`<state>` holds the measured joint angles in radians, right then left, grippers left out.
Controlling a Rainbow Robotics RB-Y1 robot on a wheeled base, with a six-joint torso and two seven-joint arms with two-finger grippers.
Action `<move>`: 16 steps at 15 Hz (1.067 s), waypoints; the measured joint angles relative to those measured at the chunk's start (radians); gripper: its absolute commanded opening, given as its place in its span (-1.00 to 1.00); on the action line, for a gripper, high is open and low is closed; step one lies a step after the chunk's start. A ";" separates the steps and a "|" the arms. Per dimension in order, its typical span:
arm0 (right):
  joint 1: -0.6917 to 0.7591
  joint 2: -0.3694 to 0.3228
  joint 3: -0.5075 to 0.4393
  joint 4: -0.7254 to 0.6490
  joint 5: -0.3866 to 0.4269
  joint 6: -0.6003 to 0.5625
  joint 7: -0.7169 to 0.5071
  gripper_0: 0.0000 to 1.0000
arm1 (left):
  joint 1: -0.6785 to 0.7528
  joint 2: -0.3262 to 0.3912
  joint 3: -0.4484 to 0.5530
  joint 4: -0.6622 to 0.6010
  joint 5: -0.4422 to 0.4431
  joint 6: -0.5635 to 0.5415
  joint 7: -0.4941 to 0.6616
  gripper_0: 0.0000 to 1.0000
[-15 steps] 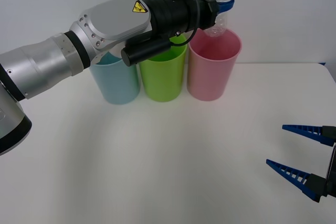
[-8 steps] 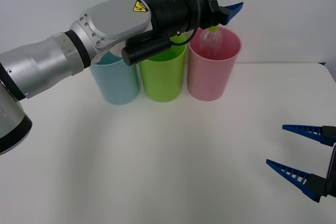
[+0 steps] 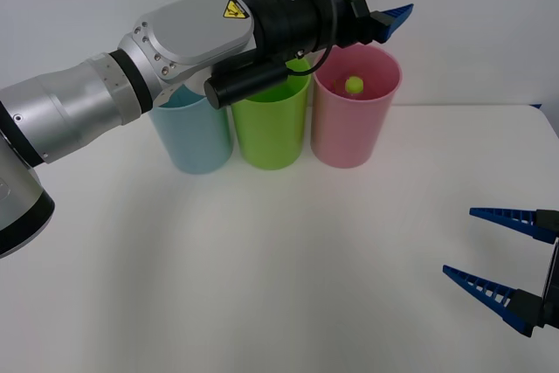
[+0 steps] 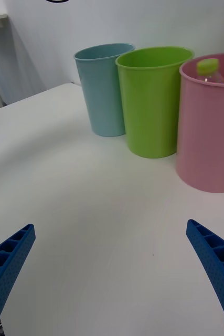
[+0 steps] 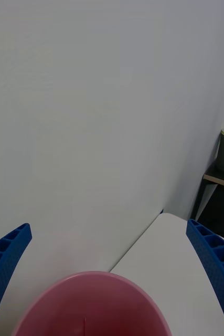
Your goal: Put cans in the blue bin and PET bottles in the pink bin and trash in the green bin.
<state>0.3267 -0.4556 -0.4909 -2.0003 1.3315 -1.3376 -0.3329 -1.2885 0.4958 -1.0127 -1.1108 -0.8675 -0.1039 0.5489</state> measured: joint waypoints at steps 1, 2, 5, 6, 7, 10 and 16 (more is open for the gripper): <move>0.000 0.000 0.000 0.000 0.000 0.000 0.000 1.00 | 0.000 0.000 0.000 -0.001 0.002 0.000 0.000 1.00; 0.000 0.000 0.000 0.000 0.000 0.000 0.000 1.00 | 0.000 0.000 -0.001 -0.002 0.004 0.001 0.001 1.00; 0.000 0.000 0.000 0.000 0.000 0.000 0.000 1.00 | 0.000 0.000 0.000 -0.005 0.009 0.002 0.004 1.00; 0.000 0.000 0.000 0.000 0.000 0.000 0.000 1.00 | 0.000 0.004 0.000 -0.006 0.011 -0.002 0.001 1.00; 0.000 0.000 0.000 0.000 0.000 0.000 0.000 1.00 | -0.001 0.015 -0.001 -0.008 0.015 -0.017 -0.004 1.00; 0.000 0.000 0.000 0.000 0.000 0.000 0.000 1.00 | -0.002 0.084 0.001 -0.035 0.048 -0.110 -0.017 1.00; 0.000 0.000 0.000 0.000 0.000 0.000 0.000 1.00 | 0.055 0.285 0.002 -0.187 0.318 -0.220 -0.204 1.00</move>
<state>0.3267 -0.4556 -0.4909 -2.0003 1.3315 -1.3376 -0.3329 -1.2333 0.7808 -1.0110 -1.2976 -0.5497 -0.3236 0.3448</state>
